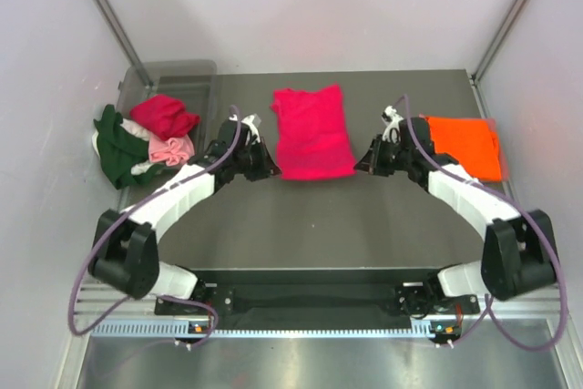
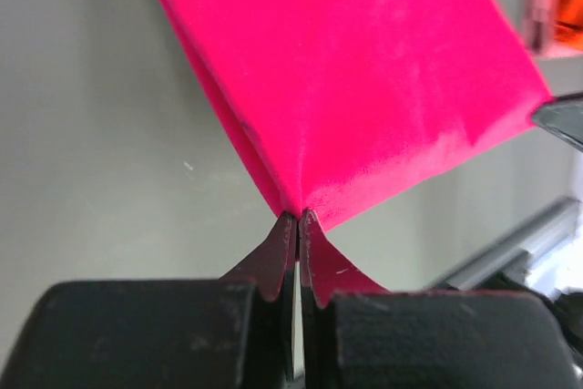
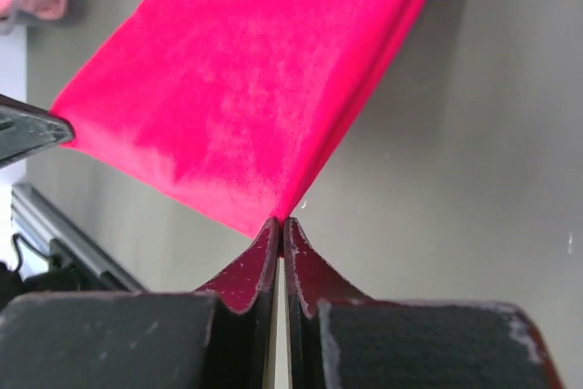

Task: Fold and stack the t-shirts
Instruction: Fold the tshirt

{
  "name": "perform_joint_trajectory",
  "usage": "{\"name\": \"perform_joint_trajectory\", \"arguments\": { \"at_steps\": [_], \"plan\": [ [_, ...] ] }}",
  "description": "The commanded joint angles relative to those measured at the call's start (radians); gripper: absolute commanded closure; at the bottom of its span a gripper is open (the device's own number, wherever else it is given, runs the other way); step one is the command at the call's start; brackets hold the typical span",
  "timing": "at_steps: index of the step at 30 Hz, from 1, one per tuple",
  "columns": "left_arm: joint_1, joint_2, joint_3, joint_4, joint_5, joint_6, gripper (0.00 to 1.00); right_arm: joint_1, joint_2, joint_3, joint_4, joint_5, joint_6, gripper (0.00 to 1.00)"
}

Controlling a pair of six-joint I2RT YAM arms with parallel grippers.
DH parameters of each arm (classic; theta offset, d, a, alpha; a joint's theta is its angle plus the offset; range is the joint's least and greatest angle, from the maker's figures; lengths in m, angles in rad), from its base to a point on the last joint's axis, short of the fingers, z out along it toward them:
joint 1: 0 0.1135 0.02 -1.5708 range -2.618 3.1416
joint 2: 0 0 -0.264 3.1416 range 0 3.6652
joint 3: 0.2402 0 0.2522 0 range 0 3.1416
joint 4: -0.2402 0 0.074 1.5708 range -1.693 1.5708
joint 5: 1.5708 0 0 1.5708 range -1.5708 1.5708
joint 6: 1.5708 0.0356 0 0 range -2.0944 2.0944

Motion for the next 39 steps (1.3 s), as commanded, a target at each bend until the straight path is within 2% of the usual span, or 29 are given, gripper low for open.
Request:
{"name": "perform_joint_trajectory", "arguments": {
  "at_steps": [1, 6, 10, 13, 17, 21, 26, 30, 39],
  "plan": [
    [-0.040, -0.112, -0.015, -0.119, 0.032, -0.038, 1.00, 0.009, -0.112, -0.021, -0.158, -0.002, -0.017, 1.00],
    [-0.141, -0.282, -0.104, -0.187, 0.006, -0.093, 1.00, 0.018, -0.275, -0.123, -0.250, -0.014, -0.020, 1.00],
    [-0.246, -0.407, -0.119, -0.250, -0.017, -0.172, 1.00, 0.024, -0.483, -0.177, -0.348, 0.000, -0.015, 1.00],
    [-0.283, -0.499, -0.143, -0.276, -0.025, -0.217, 1.00, 0.029, -0.591, -0.190, -0.415, 0.003, -0.009, 1.00],
    [-0.286, -0.557, -0.182, -0.267, 0.017, -0.254, 1.00, 0.027, -0.656, -0.190, -0.471, 0.011, -0.008, 1.00],
    [-0.286, -0.547, -0.190, -0.242, 0.058, -0.266, 1.00, 0.026, -0.670, -0.164, -0.498, 0.023, -0.012, 1.00],
    [-0.281, -0.522, -0.168, -0.202, 0.024, -0.265, 1.00, 0.027, -0.625, -0.088, -0.512, 0.076, -0.031, 1.00],
    [-0.260, -0.459, -0.110, -0.240, 0.001, -0.231, 1.00, 0.027, -0.561, -0.036, -0.506, 0.107, -0.044, 1.00],
    [-0.097, -0.347, -0.058, -0.215, 0.115, -0.168, 1.00, 0.026, -0.389, 0.050, -0.408, 0.112, -0.041, 1.00]
  ]
}}
